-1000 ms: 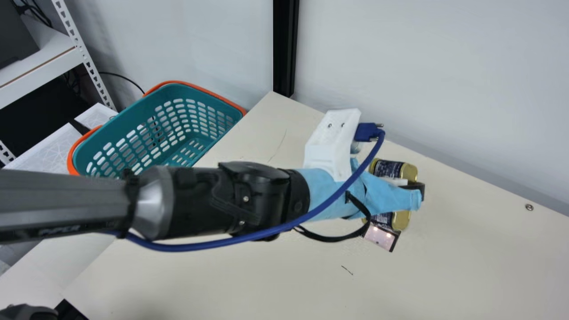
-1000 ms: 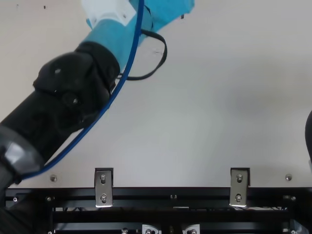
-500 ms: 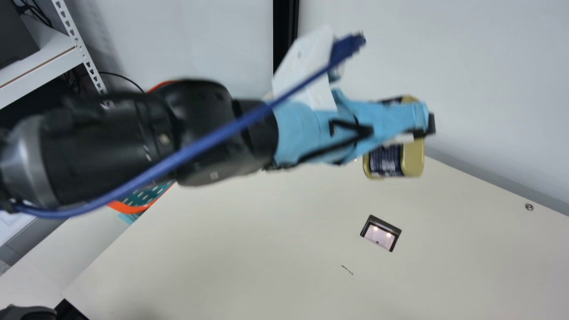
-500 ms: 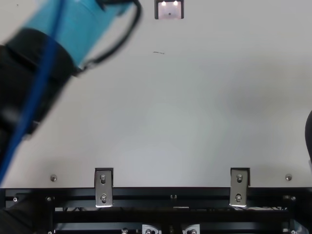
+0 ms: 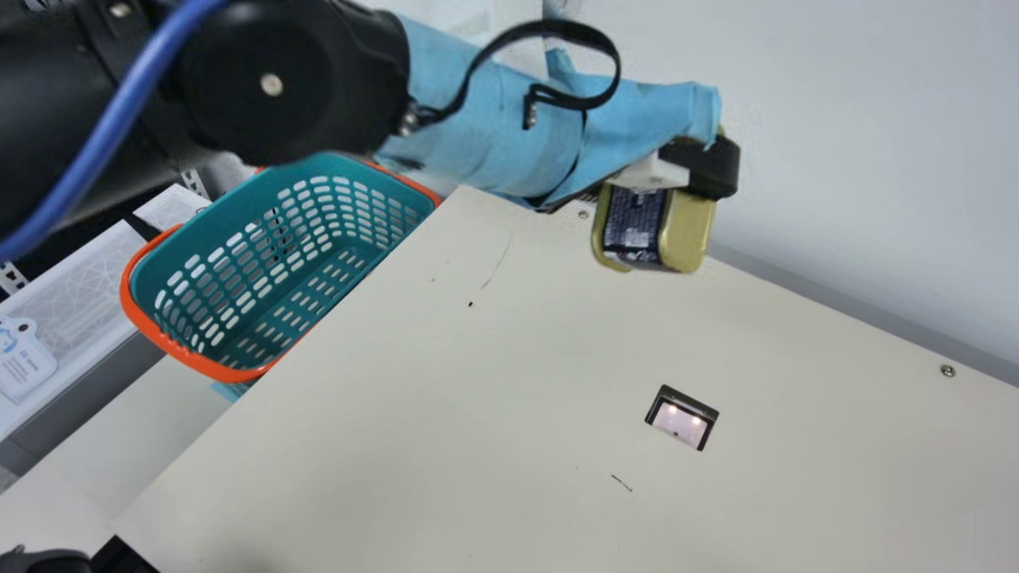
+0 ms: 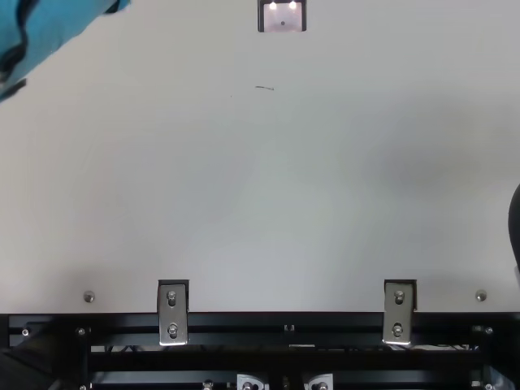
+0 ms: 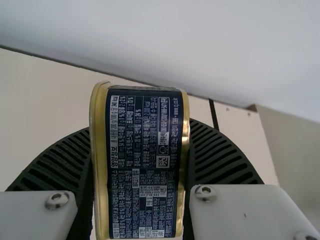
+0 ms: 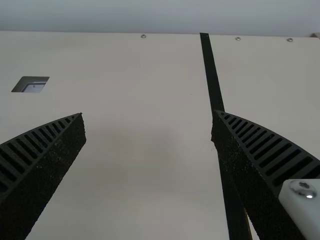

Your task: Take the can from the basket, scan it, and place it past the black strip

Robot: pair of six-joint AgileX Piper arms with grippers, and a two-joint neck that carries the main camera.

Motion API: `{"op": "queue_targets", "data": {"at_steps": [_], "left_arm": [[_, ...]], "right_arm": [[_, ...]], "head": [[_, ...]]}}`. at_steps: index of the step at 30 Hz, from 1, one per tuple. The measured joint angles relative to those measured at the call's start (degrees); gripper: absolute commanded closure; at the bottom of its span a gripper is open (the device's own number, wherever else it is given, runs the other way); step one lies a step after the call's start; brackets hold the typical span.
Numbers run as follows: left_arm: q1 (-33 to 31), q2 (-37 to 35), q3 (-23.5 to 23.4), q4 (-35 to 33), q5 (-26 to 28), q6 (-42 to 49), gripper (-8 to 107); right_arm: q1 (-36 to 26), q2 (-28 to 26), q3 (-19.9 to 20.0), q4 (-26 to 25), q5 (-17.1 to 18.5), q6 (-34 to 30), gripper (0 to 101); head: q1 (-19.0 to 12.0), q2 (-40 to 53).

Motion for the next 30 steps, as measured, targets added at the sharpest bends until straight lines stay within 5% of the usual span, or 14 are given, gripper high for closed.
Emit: {"op": "queue_targets", "data": {"at_steps": [15, 30], "left_arm": [[4.68, 2.57, -2.92, -4.51, 21.25, 34.41, 89], [-2.99, 3.36, 7.43, 1.08, 17.02, 44.56, 89]], "right_arm": [[0.0, 0.0, 0.0, 0.0, 0.0, 0.0, 0], [0.0, 0.0, 0.0, 0.0, 0.0, 0.0, 0]], "head": [[0.0, 0.0], [0.0, 0.0]]}}
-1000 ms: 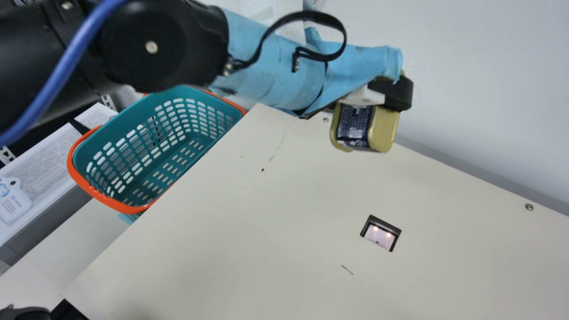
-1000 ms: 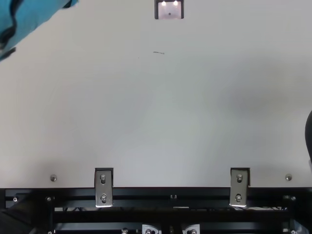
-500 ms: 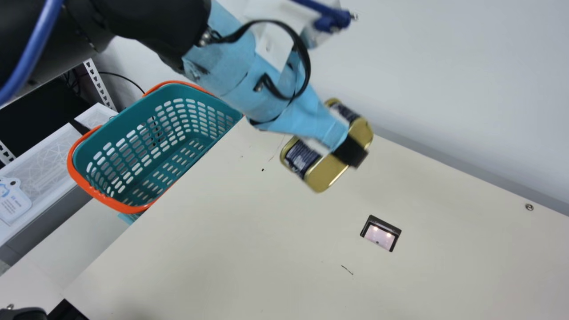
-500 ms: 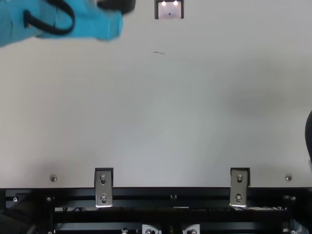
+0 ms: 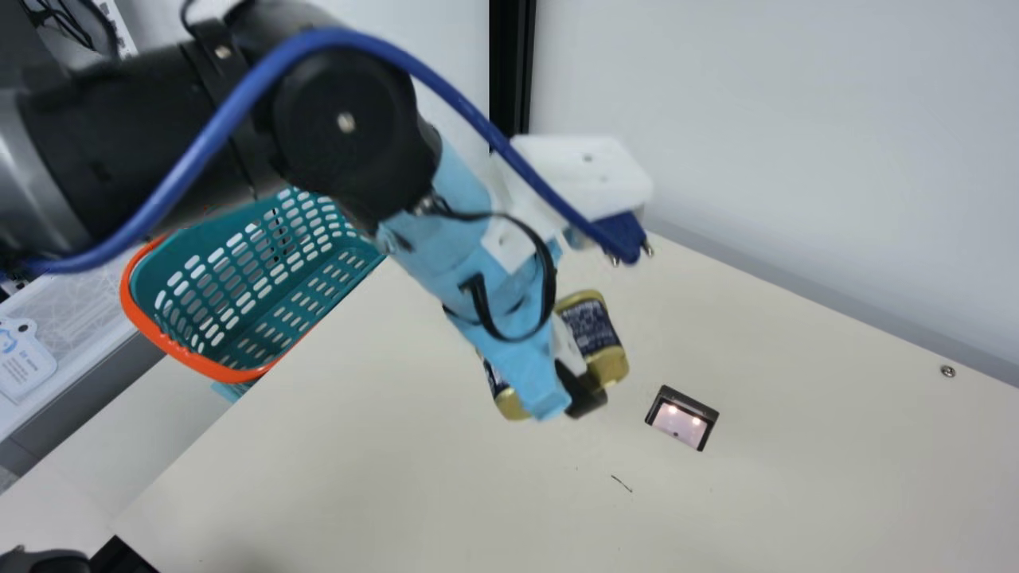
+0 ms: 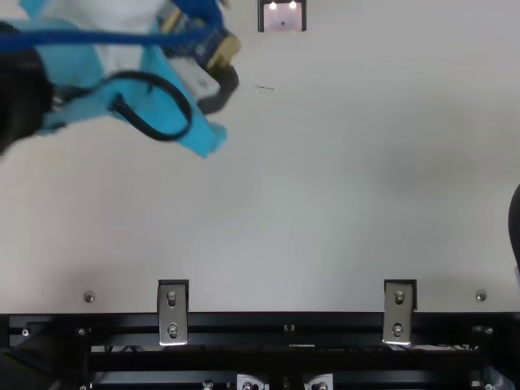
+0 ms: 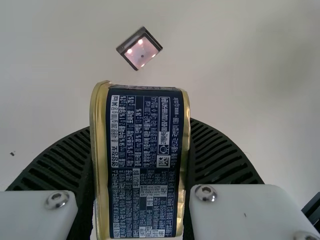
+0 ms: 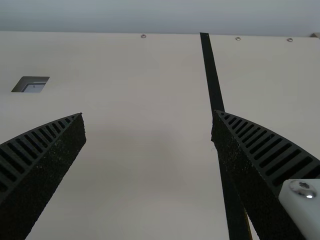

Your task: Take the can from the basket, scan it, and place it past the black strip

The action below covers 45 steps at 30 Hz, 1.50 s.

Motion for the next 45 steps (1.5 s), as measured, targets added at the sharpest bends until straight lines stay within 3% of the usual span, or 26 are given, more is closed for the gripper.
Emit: {"op": "queue_targets", "data": {"at_steps": [11, 25, 45], "left_arm": [[-7.67, 2.07, 7.43, 1.87, -6.27, -1.9, 89], [-13.51, 4.91, 11.92, 3.95, -12.28, -3.79, 89], [-16.38, 8.17, 16.09, 4.89, -19.07, -4.14, 89]], "right_arm": [[0.0, 0.0, 0.0, 0.0, 0.0, 0.0, 0], [0.0, 0.0, 0.0, 0.0, 0.0, 0.0, 0], [0.0, 0.0, 0.0, 0.0, 0.0, 0.0, 0]], "head": [[0.0, 0.0], [0.0, 0.0], [0.0, 0.0]]}}
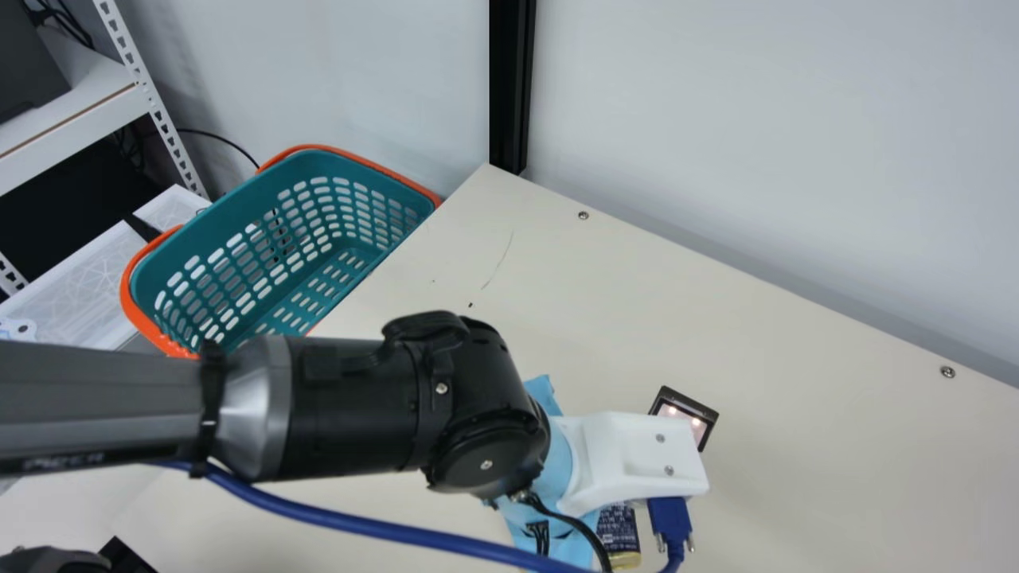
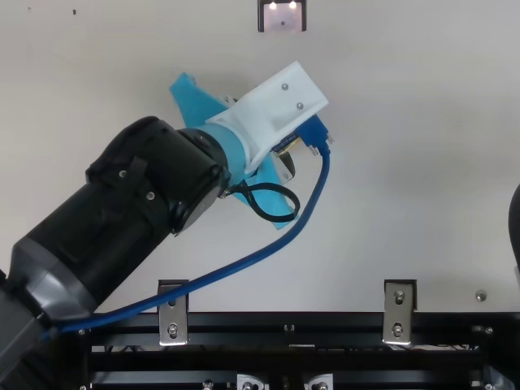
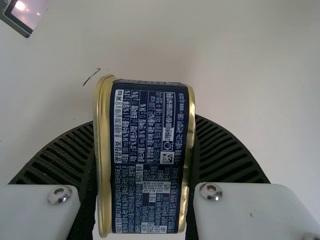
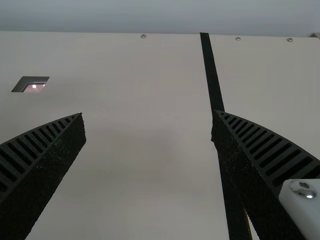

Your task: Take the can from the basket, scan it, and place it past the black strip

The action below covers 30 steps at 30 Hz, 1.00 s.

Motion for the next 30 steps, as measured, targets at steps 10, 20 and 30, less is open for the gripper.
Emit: {"op": "queue_targets", "data": {"at_steps": [10, 20, 30], "left_arm": [[-1.19, 0.75, 1.11, 1.2, -0.61, 0.41, 89], [-1.45, 0.27, 2.52, -2.71, -0.55, 8.14, 89], [-0.43, -0.31, 3.79, -3.81, -0.08, 12.62, 9]], "right_arm": [[0.0, 0.0, 0.0, 0.0, 0.0, 0.0, 0], [0.0, 0.0, 0.0, 0.0, 0.0, 0.0, 0], [0.0, 0.0, 0.0, 0.0, 0.0, 0.0, 0]], "head": [[0.0, 0.0], [0.0, 0.0], [0.29, 0.0]]}}
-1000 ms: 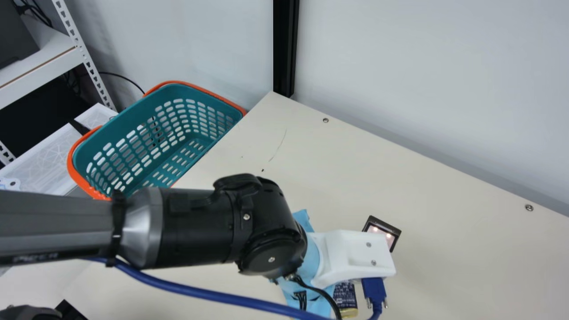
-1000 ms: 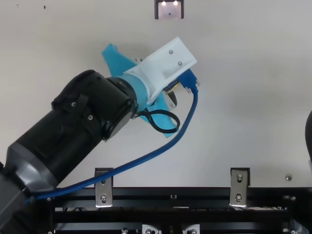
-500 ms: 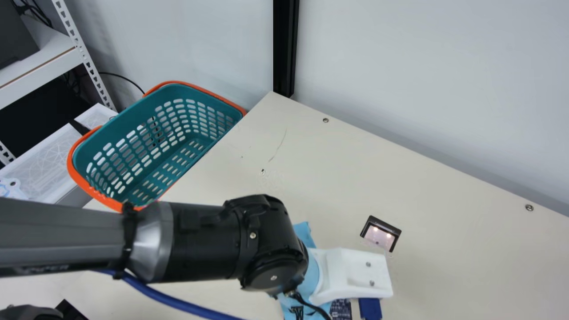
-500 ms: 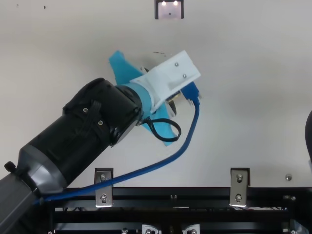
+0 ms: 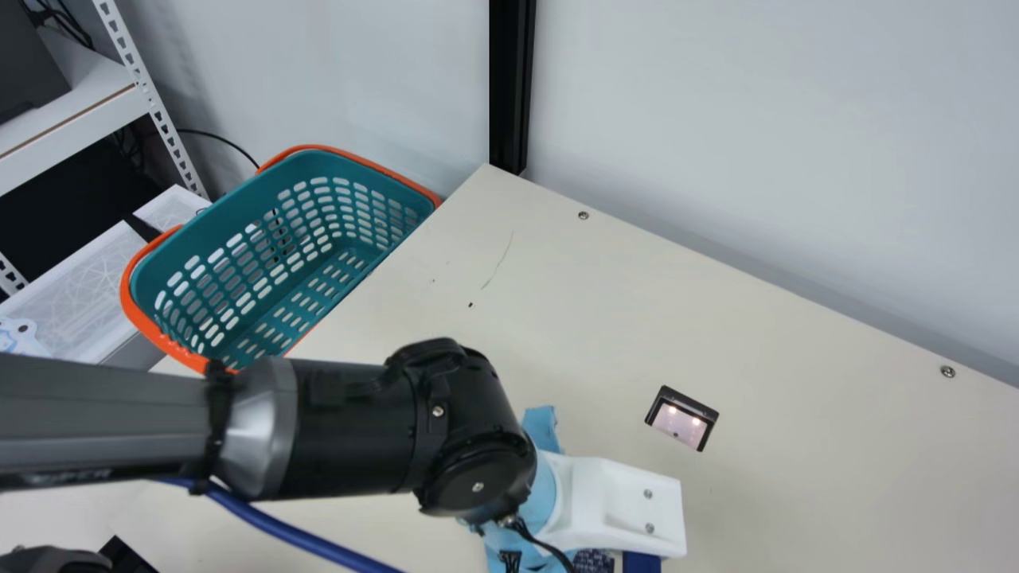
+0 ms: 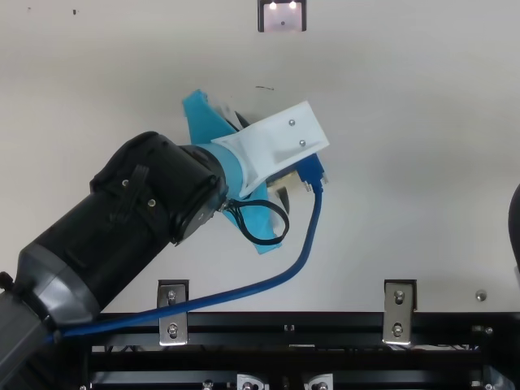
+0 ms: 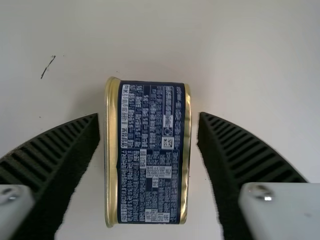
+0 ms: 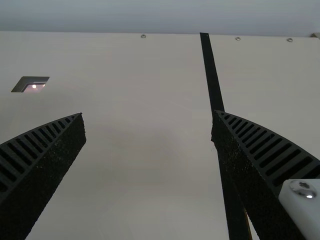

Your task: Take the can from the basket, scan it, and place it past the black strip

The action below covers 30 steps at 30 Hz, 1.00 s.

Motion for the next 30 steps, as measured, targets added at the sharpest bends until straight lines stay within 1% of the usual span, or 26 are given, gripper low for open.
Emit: {"op": "queue_targets", "data": {"at_steps": [6, 9, 14, 18, 21, 23, 26, 28, 30], "left_arm": [[1.23, -1.09, 0.12, -1.05, -0.63, -1.14, 9], [2.3, -2.53, -0.71, -3.05, 0.62, -2.14, 9], [5.33, -6.29, -3.01, -8.69, 4.64, -3.32, 9], [8.89, -9.43, -4.38, -14.4, 8.28, -4.26, 9], [11.62, -11.6, -4.64, -18.67, 9.17, -5.24, 9], [13.53, -13.09, -4.52, -21.33, 8.05, -6.16, 9], [16.54, -15.06, -3.51, -24.27, 4.75, -7.35, 9], [18.34, -16.37, -2.48, -25.68, 1.62, -7.87, 9], [19.66, -17.44, -1.46, -26.28, -1.74, -8.19, 9]], "right_arm": [[0.0, 0.0, 0.0, 0.0, 0.0, 0.0, 0], [0.0, 0.0, 0.0, 0.0, 0.0, 0.0, 0], [0.3, 0.77, -0.3, 0.06, -0.29, 0.0, 0], [1.75, 3.51, -1.37, 0.28, -2.53, -0.13, 0], [3.47, 6.46, -2.74, 0.28, -3.93, -0.58, 0], [4.77, 8.6, -3.97, 0.28, -5.45, -1.08, 0], [7.43, 12.61, -6.23, 0.58, -7.14, -2.27, 0], [9.01, 15.21, -8.03, 0.73, -8.43, -3.24, 0], [10.58, 18.14, -9.71, 1.19, -8.97, -4.42, 0]], "head": [[-0.29, 0.0], [-0.29, 0.0], [-0.29, 0.0], [-0.29, 0.0], [-0.29, 0.0], [-0.29, 0.0], [-0.29, 0.0], [-0.29, 0.0], [0.0, 0.0]]}}
